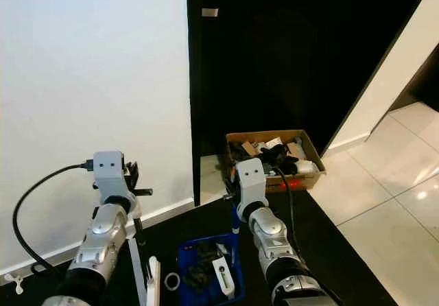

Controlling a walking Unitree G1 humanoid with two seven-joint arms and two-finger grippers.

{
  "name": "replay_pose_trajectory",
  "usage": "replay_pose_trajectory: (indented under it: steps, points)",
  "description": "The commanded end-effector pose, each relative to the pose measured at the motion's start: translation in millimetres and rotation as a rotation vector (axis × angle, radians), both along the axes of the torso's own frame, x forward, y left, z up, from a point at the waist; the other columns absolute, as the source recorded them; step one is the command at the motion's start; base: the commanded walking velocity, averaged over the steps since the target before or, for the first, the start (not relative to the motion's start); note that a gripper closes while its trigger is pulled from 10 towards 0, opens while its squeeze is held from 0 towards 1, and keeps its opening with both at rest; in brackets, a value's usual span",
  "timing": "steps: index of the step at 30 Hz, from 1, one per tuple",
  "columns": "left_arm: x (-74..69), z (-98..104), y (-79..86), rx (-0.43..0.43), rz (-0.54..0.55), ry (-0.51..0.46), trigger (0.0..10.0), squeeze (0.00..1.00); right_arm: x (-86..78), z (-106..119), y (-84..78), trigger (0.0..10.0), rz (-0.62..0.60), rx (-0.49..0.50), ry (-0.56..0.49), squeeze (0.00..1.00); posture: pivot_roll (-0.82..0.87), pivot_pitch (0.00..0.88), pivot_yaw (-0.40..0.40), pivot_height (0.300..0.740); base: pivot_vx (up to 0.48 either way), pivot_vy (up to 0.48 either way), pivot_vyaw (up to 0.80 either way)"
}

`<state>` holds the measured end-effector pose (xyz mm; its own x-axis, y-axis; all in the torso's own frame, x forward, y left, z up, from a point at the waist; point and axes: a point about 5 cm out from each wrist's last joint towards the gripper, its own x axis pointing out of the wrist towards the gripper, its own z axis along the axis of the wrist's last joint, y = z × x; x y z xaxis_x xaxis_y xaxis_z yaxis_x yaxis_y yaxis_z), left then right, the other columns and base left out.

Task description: Sweep floor

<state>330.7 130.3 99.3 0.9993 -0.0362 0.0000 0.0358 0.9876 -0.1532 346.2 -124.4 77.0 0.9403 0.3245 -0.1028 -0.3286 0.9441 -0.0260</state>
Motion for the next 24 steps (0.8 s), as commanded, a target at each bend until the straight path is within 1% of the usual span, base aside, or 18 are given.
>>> replay_pose_trajectory:
  steps: [1,5,8,9,10,14,16,17,19,24]
  points:
    - [-7.9,-11.3,-10.9,-0.08,-0.025,0.059,10.0,0.13,-8.7,-14.8,9.8,10.0,0.027,0.048,0.074,0.0,0.04,0.208,0.009,0.74,0.0,0.0,0.0]
    - [-13.6,-13.7,-28.3,-0.223,-0.041,0.1,10.0,0.13,-6.4,-12.5,11.6,10.0,0.029,0.049,0.074,0.0,0.04,0.199,0.001,0.74,0.0,0.0,0.0]
    - [-16.2,-14.4,-37.6,-0.274,-0.055,0.113,10.0,0.13,-5.4,-11.0,12.9,10.0,0.033,0.05,0.071,0.0,0.04,0.194,-0.001,0.74,0.0,0.0,0.0]
    - [-16.2,-14.4,-37.6,-0.274,-0.055,0.113,10.0,0.13,-5.4,-11.0,12.9,10.0,0.033,0.05,0.071,0.0,0.04,0.194,-0.001,0.74,0.0,0.0,0.0]
    - [-17.0,-10.4,-44.7,-0.31,-0.075,0.108,10.0,0.13,-4.9,-10.4,12.7,10.0,0.034,0.049,0.07,0.0,0.04,0.19,-0.004,0.74,0.0,0.0,0.0]
    - [-16.5,-2.9,-49.3,-0.34,-0.093,0.089,10.0,0.13,-4.1,-9.7,12.0,10.0,0.033,0.047,0.07,0.0,0.04,0.182,-0.006,0.74,0.0,0.0,0.0]
    - [-16.8,6.4,-51.2,-0.376,-0.103,0.074,10.0,0.13,-3.7,-9.2,11.5,10.0,0.033,0.046,0.069,0.0,0.05,0.179,-0.006,0.74,0.0,0.0,0.0]
    - [-16.8,6.4,-51.2,-0.376,-0.103,0.074,10.0,0.13,-3.7,-9.2,11.5,10.0,0.033,0.046,0.069,0.0,0.05,0.179,-0.006,0.74,0.0,0.0,0.0]
    - [-15.6,16.7,-51.5,-0.413,-0.105,0.055,10.0,0.13,-3.3,-8.9,11.1,10.0,0.031,0.046,0.07,0.0,0.05,0.174,-0.006,0.74,0.0,0.0,0.0]
    - [-12.1,34.0,-48.6,-0.459,-0.1,0.016,10.0,0.12,-3.1,-9.2,10.9,10.0,0.029,0.046,0.072,0.0,0.06,0.165,-0.008,0.74,0.0,0.0,0.0]
